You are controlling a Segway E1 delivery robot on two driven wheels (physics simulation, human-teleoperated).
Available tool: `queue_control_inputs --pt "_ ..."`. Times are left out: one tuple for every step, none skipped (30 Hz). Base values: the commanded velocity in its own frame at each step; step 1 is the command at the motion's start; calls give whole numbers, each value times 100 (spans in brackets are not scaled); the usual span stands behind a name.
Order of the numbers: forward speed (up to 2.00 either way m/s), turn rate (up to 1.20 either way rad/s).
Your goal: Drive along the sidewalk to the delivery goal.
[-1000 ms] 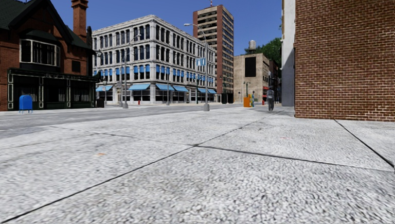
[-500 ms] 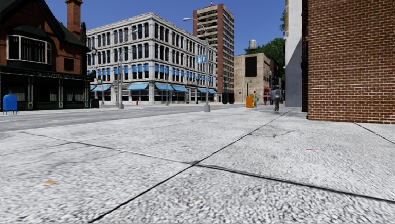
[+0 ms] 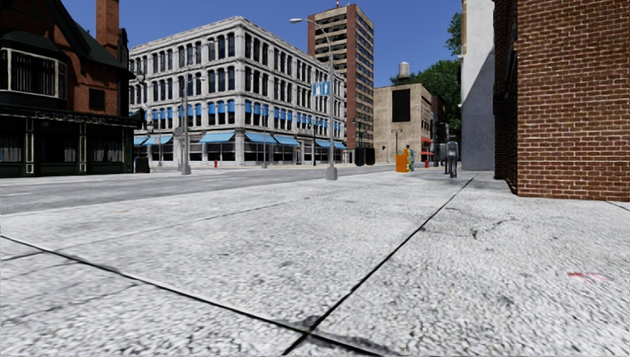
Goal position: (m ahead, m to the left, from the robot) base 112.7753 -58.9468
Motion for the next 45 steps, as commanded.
queue_control_inputs --pt "200 0" --pt "200 0" --pt "200 0" --pt "200 0" --pt "200 0" --pt "200 0" --pt "200 0" --pt "200 0" --pt "200 0" --pt "200 0" --pt "200 0" --pt "200 0" --pt "200 0" --pt "200 0" --pt "200 0" --pt "200 0" --pt "200 0" --pt "200 0" --pt "200 0" --pt "200 0" --pt "200 0" --pt "200 0" --pt "200 0" --pt "200 0" --pt "200 -3" --pt "200 -7" --pt "200 -7" --pt "200 -8" --pt "200 -11" --pt "200 -24" --pt "200 -30" --pt "200 -32" --pt "200 -37" --pt "200 -40" --pt "200 -41" --pt "200 -42" --pt "200 -43" --pt "200 -44" --pt "200 -45" --pt "200 -45" --pt "200 -45" --pt "200 -46" --pt "200 -46" --pt "200 -46" --pt "200 -46"
